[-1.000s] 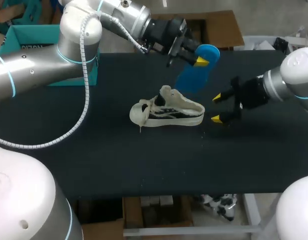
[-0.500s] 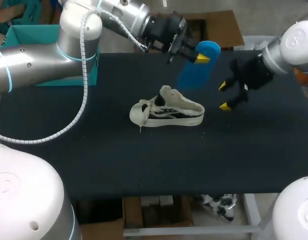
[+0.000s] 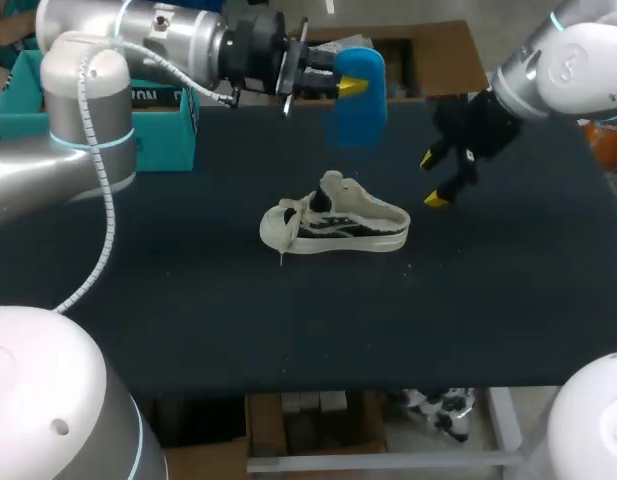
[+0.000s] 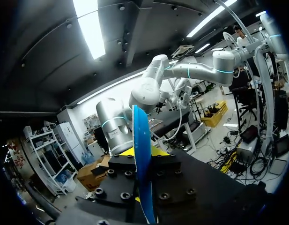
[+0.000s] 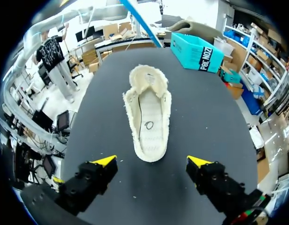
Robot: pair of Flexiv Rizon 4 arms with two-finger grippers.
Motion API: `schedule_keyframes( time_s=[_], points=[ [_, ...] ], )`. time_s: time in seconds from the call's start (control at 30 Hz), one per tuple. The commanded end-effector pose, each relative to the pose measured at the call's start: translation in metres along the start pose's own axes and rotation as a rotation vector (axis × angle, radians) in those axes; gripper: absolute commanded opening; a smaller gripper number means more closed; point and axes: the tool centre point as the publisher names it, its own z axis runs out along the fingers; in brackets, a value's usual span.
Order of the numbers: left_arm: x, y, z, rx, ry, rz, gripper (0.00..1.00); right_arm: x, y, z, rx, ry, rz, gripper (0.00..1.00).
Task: Open the shoe tongue, take the insole out of the shoe, put the insole back into the shoe, and pack the shoe into the shoebox
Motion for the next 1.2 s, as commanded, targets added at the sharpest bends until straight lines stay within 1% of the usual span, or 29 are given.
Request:
schedule_keyframes(
  time_s=[0.03, 0.13, 0.23, 0.37, 0.53, 0.6, 0.67, 0.8, 0.93, 1.1, 1.17, 1.2],
  points=[
    [0.036, -0.02, -0.038, -0.037, -0.275, -0.005, 0.0, -0.01, 0.026, 0.001, 0.141, 0.041, 0.006, 1.0],
    [0.044, -0.028, -0.056, -0.064, -0.327, 0.003, 0.0, -0.012, 0.043, 0.006, 0.202, 0.049, -0.006, 1.0],
    [0.055, -0.034, -0.079, -0.067, -0.379, 0.0, 0.0, -0.011, 0.056, 0.015, 0.237, 0.049, -0.028, 1.0],
    [0.07, -0.036, -0.108, -0.081, -0.446, -0.016, 0.0, -0.007, 0.069, 0.028, 0.277, 0.044, -0.045, 1.0],
    [0.09, -0.032, -0.147, -0.088, -0.548, -0.055, 0.0, -0.004, 0.085, 0.047, 0.351, 0.028, -0.057, 1.0],
    [0.099, -0.029, -0.161, -0.081, -0.578, -0.072, 0.0, -0.004, 0.089, 0.053, 0.383, 0.019, -0.053, 1.0],
    [0.106, -0.027, -0.172, -0.092, -0.601, -0.08, 0.0, -0.005, 0.092, 0.058, 0.403, 0.012, -0.058, 1.0],
    [0.12, -0.026, -0.187, -0.092, -0.624, -0.088, 0.0, -0.009, 0.094, 0.067, 0.453, -0.001, -0.05, 1.0],
    [0.131, -0.026, -0.197, -0.095, -0.647, -0.09, 0.0, -0.013, 0.094, 0.077, 0.47, 0.006, -0.046, 1.0],
    [0.14, -0.028, -0.206, -0.099, -0.66, -0.088, 0.0, -0.019, 0.094, 0.087, 0.487, 0.01, -0.037, 1.0],
    [0.143, -0.027, -0.207, -0.1, -0.664, -0.089, 0.0, -0.021, 0.093, 0.089, 0.493, 0.011, -0.033, 0.87],
    [0.144, -0.027, -0.208, -0.101, -0.665, -0.09, 0.0, -0.022, 0.092, 0.09, 0.493, 0.012, -0.032, 0.83]
  ],
)
